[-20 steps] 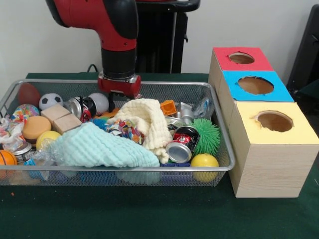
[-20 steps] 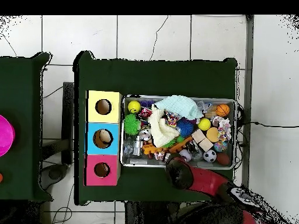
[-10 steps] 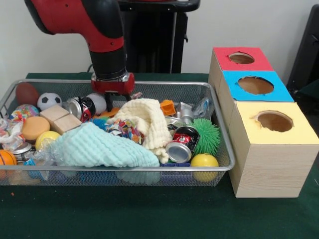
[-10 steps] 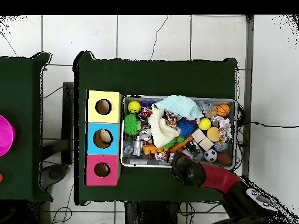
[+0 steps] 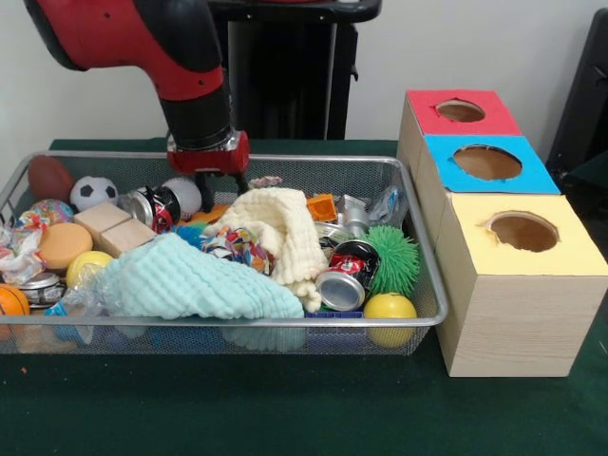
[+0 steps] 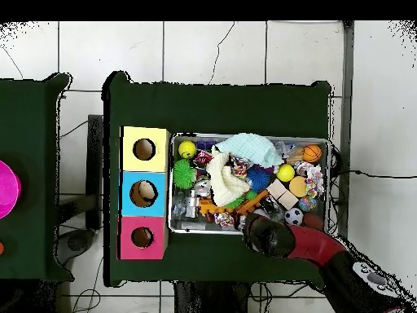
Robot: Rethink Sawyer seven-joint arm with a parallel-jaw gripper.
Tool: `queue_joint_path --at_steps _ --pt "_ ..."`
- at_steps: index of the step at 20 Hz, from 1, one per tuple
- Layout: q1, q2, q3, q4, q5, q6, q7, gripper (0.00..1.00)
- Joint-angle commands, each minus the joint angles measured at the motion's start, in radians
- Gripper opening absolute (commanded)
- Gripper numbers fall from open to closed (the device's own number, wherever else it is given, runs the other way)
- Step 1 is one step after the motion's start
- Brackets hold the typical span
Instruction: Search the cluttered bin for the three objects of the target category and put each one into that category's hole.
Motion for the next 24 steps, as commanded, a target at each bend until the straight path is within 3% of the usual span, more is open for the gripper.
queue_joint_path --at_steps 1,6,13,16,20,24 --pt "0.104 -0.202 -0.112 0.000 0.002 0.113 0.095 1.00" --pt "0.150 -0.338 -0.107 0.102 0.124 0.205 0.144 1.00" --pt "0.175 -0.434 -0.112 0.098 0.206 0.359 0.089 1.00" --pt "0.220 -0.420 -0.127 0.095 0.216 0.340 0.139 1.00" --pt "0.323 -0.340 -0.170 0.052 0.231 0.265 0.246 1.00" --pt "0.377 -0.294 -0.201 0.009 0.274 0.245 0.269 1.00"
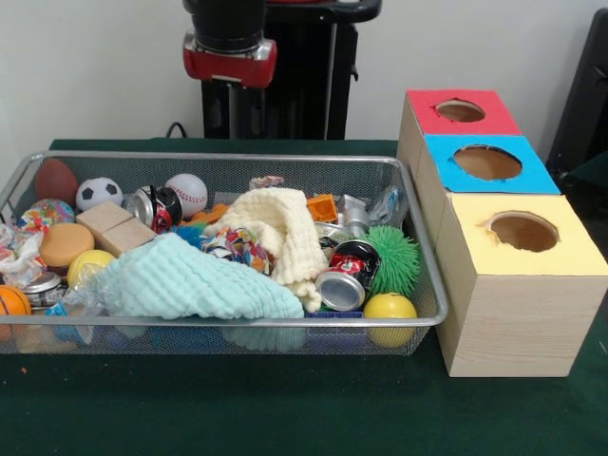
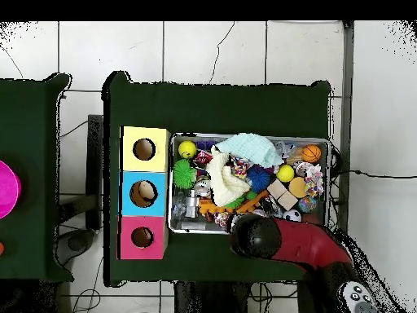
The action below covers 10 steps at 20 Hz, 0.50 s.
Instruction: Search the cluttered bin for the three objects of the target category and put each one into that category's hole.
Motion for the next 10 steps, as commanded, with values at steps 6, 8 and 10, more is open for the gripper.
queue_joint_path --at_steps 6,8,10 --pt "0.149 0.128 -0.089 -0.109 0.117 -0.050 0.290 1.00" --pt "0.168 0.149 -0.104 -0.117 0.131 -0.081 0.295 1.00" --pt "0.177 0.167 -0.112 -0.126 0.150 -0.097 0.288 1.00"
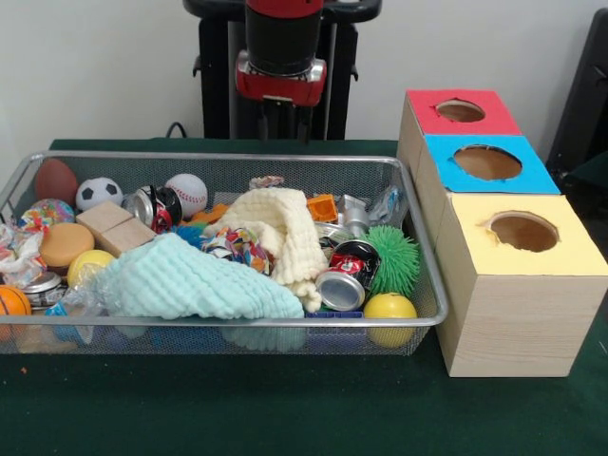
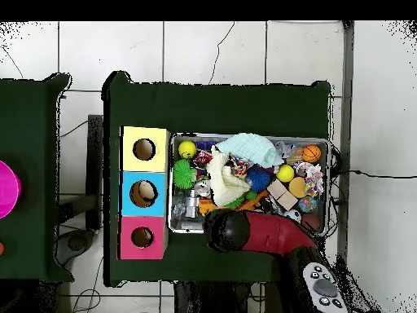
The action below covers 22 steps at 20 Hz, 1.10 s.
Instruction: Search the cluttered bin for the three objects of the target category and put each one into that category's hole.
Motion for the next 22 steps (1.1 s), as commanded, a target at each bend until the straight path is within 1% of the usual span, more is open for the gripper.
queue_joint_path --at_steps 1,7,12,15,19,22 --pt "0.030 0.094 -0.050 -0.104 0.081 -0.090 0.283 1.00" --pt "0.057 0.143 -0.073 -0.152 0.127 -0.111 0.264 1.00" --pt "0.073 0.209 -0.086 -0.194 0.160 -0.158 0.258 1.00" --pt "0.069 0.240 -0.079 -0.219 0.190 -0.152 0.243 1.00" --pt "0.092 0.252 -0.098 -0.273 0.228 -0.086 0.241 1.00" --pt "0.117 0.279 -0.121 -0.341 0.258 -0.024 0.248 1.00"
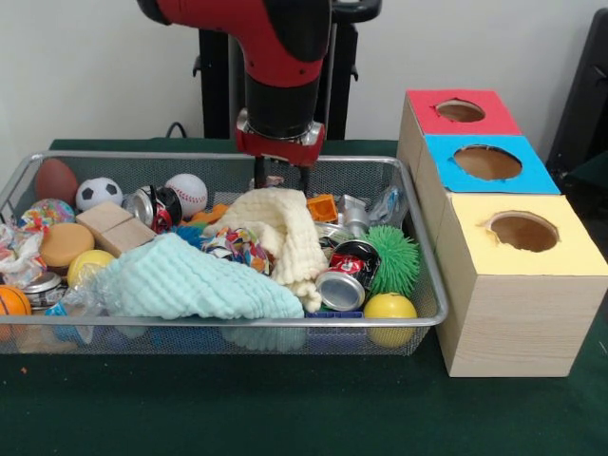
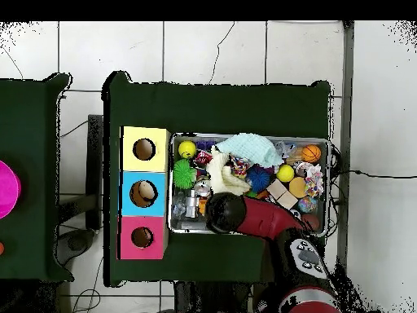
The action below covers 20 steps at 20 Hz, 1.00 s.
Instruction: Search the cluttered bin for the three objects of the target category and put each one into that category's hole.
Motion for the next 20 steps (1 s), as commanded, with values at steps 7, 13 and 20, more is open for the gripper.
queue_joint_path --at_steps 7,13,20 --pt "0.048 0.195 -0.028 -0.299 0.149 0.000 0.224 1.00" --pt "-0.022 0.215 0.008 -0.271 0.103 -0.104 0.128 1.00" --pt "-0.248 0.132 0.101 -0.248 -0.029 0.009 -0.155 1.00"
